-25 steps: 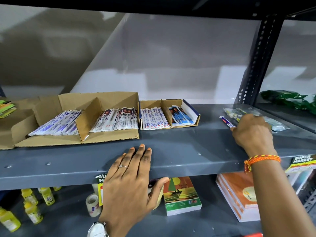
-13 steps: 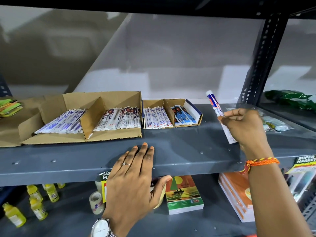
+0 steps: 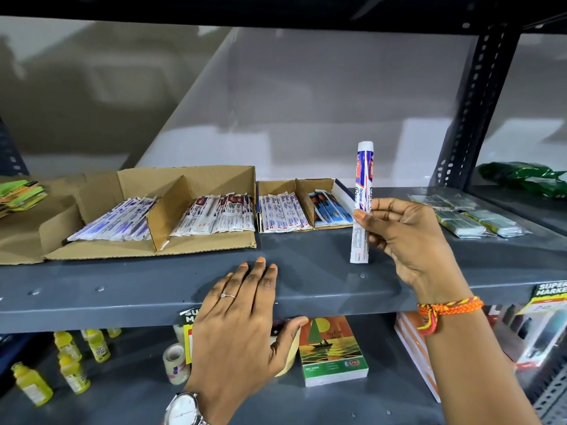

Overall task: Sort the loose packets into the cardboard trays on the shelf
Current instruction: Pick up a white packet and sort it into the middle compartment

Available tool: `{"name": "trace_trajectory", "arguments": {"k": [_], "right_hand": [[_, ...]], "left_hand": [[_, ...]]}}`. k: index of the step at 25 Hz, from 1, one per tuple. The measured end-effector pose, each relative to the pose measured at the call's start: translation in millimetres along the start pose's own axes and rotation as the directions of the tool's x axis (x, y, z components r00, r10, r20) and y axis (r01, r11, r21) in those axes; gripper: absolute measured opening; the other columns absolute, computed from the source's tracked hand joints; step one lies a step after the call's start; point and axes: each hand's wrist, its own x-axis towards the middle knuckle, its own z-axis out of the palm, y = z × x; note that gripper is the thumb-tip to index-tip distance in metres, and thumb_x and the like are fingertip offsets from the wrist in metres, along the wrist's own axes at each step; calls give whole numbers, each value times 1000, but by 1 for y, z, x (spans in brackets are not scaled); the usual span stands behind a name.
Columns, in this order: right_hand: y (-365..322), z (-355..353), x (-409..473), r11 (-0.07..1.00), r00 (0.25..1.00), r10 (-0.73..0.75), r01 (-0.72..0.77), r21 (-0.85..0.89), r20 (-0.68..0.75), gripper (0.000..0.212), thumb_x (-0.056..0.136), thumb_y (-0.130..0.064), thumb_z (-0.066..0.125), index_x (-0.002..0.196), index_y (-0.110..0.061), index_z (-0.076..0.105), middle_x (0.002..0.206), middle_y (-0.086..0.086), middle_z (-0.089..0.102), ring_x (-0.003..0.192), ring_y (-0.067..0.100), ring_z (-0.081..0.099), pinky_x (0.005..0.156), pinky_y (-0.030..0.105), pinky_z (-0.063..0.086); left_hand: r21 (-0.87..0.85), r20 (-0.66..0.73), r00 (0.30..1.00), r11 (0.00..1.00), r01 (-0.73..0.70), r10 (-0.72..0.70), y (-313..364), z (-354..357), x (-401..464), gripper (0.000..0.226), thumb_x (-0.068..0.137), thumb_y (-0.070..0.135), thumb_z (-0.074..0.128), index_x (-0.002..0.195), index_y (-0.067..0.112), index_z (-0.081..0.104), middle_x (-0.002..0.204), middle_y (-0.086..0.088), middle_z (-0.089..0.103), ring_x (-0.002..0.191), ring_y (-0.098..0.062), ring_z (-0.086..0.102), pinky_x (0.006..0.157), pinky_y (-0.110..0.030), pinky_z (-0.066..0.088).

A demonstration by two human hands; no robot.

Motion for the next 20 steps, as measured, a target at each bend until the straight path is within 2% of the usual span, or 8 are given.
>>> {"name": "trace_trajectory", "arguments": {"k": [7, 10, 15, 17, 20], "right_hand": [[-4, 14, 6, 1000, 998, 24, -24, 0, 52, 16, 78, -9, 81, 91, -9, 72, 75, 1, 77, 56, 8, 64, 50, 19, 50], [-13, 25, 13, 1000, 994, -16, 17, -5, 104, 14, 78, -6, 80, 88, -10, 70, 62, -5, 75, 47, 3, 63, 43, 16, 47], [-25, 65, 20, 992, 961, -83, 106, -72, 264, 23, 79, 3, 77, 101, -2, 68, 62, -1, 74, 47, 5, 66, 43, 17, 50], [-29, 94, 23, 972, 934, -96, 162, -168, 345, 38, 80, 7, 75, 115, 1, 64, 71, 5, 70, 50, 3, 65, 51, 18, 53], [-35, 145, 31, 893, 902, -112, 276, -356, 418, 49, 79, 9, 75, 125, 4, 59, 80, 5, 58, 73, 14, 60, 79, 37, 58]], "left_hand": [[13, 42, 998, 999, -37, 36, -2, -8, 2, 75, 94, 69, 45, 140, 12, 59, 144, -10, 61, 131, -29, 60, 112, -39, 34], [-9, 49, 998, 999, -31, 32, -10, -13, -5, 76, 98, 70, 37, 146, 13, 52, 150, -10, 56, 140, -29, 51, 117, -41, 32], [-6, -58, 996, 998, 62, -63, -55, -22, -30, 67, 102, 57, 38, 146, 8, 52, 152, -12, 53, 144, -30, 47, 120, -43, 33], [20, -58, 993, 995, 100, -99, -77, -23, -33, 66, 102, 54, 38, 144, 5, 54, 149, -14, 56, 142, -32, 48, 119, -46, 36], [32, -24, 992, 992, 123, -123, -104, -21, -35, 71, 101, 58, 36, 140, 3, 57, 143, -16, 61, 138, -34, 53, 117, -45, 37]]}}
